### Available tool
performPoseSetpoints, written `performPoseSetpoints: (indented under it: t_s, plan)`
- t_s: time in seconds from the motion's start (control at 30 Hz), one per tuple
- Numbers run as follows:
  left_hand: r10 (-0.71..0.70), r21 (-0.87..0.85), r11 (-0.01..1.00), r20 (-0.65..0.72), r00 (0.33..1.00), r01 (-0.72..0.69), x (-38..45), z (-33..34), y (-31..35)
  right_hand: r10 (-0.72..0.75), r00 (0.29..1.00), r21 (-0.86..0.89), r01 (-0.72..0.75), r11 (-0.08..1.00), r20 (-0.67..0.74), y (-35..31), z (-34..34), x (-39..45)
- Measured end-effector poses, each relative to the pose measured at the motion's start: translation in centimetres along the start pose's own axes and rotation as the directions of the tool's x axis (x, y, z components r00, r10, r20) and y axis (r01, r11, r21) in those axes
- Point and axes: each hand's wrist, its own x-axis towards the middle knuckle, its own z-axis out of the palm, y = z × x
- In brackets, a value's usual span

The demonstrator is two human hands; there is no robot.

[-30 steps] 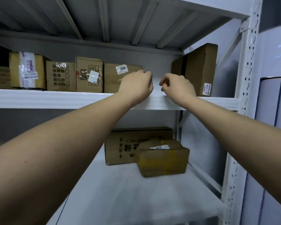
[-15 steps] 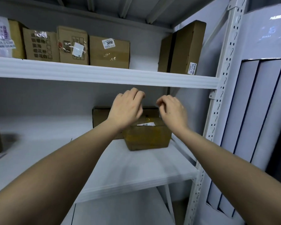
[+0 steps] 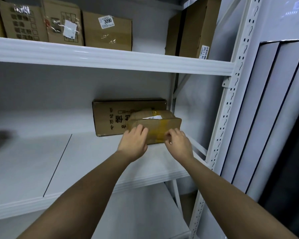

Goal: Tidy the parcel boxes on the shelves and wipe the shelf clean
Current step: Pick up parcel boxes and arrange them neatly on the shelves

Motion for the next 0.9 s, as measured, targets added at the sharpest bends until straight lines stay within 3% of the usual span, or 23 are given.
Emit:
performPoseSetpoints:
  t_s: [0.2,0.37,0.5,0.7,0.8,0.9]
  plan:
    - [-0.134,-0.027,0.989,0.203,0.970,0.142,1.6,4.1,0.6,0.099,0.982,-0.022,-0.096,0.995,0.163,3.9,2.5,1.4]
    - [-0.289,-0.090,0.934,0.378,0.880,0.346,4.7,7.9,0.8,0.162,0.947,0.023,-0.175,0.984,0.278,7.9,5.2,5.2]
    - [-0.401,-0.176,0.833,0.459,0.793,0.524,7.8,11.0,0.8,0.173,0.905,0.137,-0.243,0.960,0.389,11.1,7.6,8.5]
    - [-0.547,-0.356,0.586,0.489,0.679,0.728,11.0,14.3,0.3,0.252,0.868,0.351,-0.417,0.838,0.428,14.7,10.5,13.3]
    - [-0.637,-0.441,0.401,0.495,0.591,0.803,12.4,16.0,-0.6,0.339,0.825,0.455,-0.540,0.708,0.452,15.8,11.7,15.2]
    - [-0.694,-0.507,0.190,0.536,0.481,0.841,13.6,16.9,-2.0,0.408,0.769,0.581,-0.640,0.504,0.492,16.6,13.1,17.1]
